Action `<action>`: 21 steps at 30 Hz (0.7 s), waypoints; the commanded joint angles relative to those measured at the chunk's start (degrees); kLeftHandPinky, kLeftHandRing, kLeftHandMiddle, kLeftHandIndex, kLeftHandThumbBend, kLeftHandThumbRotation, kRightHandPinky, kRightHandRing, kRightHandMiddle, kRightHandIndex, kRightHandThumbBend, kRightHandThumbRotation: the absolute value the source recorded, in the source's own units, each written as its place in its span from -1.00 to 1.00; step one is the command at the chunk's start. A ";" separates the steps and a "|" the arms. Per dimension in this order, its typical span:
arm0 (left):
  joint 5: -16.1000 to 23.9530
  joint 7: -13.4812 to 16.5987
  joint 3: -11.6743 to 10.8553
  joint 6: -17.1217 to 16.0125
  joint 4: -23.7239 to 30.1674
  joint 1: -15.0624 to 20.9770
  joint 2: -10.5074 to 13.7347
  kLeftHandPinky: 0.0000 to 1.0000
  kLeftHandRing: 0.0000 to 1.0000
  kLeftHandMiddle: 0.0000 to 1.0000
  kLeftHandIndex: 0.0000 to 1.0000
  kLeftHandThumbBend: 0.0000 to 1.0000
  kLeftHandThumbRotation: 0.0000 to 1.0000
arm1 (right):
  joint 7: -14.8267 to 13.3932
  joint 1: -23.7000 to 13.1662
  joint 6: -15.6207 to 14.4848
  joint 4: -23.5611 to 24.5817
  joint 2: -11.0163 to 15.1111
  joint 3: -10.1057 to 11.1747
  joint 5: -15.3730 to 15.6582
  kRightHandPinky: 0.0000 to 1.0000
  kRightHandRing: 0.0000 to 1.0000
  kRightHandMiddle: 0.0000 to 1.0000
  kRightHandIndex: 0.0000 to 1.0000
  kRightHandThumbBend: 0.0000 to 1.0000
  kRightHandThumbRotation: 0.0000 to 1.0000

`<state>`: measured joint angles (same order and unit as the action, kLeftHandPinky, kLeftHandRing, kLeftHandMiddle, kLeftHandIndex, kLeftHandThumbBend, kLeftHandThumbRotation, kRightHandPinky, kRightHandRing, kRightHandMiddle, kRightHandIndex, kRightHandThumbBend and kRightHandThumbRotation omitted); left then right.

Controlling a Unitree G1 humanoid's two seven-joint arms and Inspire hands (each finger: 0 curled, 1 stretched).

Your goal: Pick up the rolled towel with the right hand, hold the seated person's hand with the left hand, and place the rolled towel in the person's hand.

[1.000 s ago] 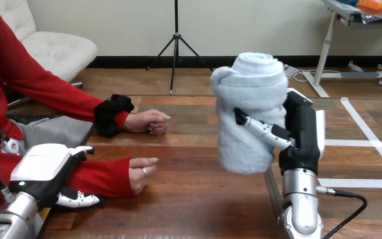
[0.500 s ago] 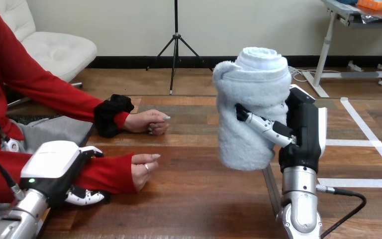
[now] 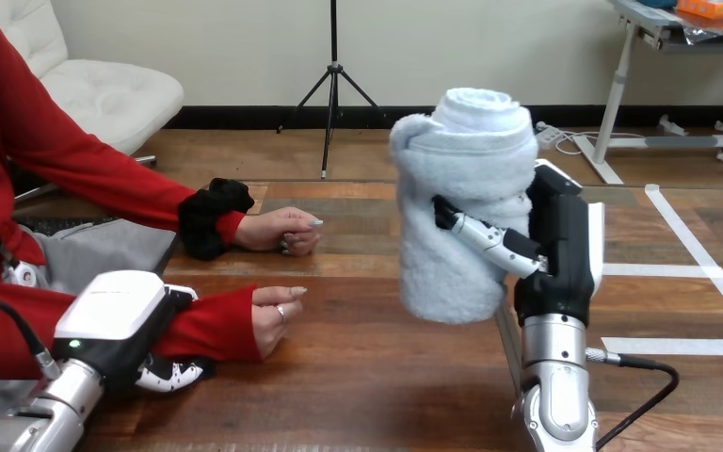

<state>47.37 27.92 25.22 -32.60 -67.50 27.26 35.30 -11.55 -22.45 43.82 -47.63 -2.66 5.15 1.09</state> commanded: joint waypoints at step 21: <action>-0.24 -1.36 1.76 0.71 1.83 3.20 -0.23 -0.28 -0.28 -0.20 -0.15 0.63 -0.83 | 0.09 -3.55 -1.10 0.26 -0.61 0.27 -0.35 -0.59 -0.51 -0.21 -0.18 0.47 -1.00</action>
<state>47.34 27.62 25.89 -32.31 -66.75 28.73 35.31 -11.71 -22.46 42.59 -47.81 -2.77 5.24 1.06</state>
